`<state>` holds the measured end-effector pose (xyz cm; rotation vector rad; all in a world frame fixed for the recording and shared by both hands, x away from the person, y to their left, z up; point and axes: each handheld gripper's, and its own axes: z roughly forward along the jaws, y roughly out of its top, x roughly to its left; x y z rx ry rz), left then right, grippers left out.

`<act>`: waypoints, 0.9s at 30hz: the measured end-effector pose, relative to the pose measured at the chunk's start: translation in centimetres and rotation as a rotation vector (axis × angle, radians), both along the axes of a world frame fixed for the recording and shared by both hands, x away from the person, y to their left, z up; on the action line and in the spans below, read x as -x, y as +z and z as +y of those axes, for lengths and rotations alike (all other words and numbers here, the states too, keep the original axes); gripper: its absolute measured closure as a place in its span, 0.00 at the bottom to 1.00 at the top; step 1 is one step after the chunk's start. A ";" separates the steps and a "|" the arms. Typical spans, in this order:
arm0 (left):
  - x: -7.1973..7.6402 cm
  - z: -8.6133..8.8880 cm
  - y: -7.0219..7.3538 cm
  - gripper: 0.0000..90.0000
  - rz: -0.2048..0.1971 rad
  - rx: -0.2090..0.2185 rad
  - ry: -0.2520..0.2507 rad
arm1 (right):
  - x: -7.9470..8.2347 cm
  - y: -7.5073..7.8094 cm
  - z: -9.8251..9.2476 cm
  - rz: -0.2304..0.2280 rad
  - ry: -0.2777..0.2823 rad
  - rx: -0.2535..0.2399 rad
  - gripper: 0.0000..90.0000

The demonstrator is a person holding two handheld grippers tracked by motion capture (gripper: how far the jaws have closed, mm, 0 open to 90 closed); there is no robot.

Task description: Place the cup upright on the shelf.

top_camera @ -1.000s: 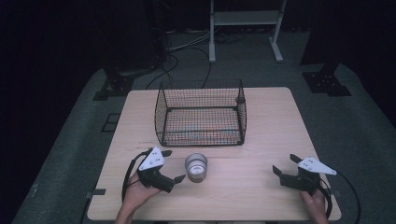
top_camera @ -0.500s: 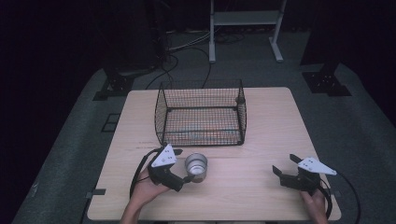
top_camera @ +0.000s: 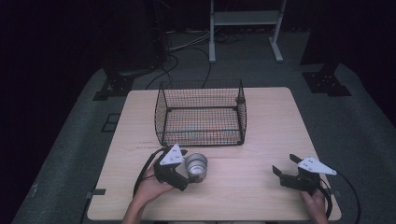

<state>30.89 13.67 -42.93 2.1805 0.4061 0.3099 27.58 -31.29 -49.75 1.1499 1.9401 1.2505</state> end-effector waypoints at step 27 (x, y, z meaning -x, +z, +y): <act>-1.8 -1.7 -1.3 0.01 0.052 -0.090 -0.027 | 0.0 0.0 0.0 -0.002 0.005 -0.001 0.15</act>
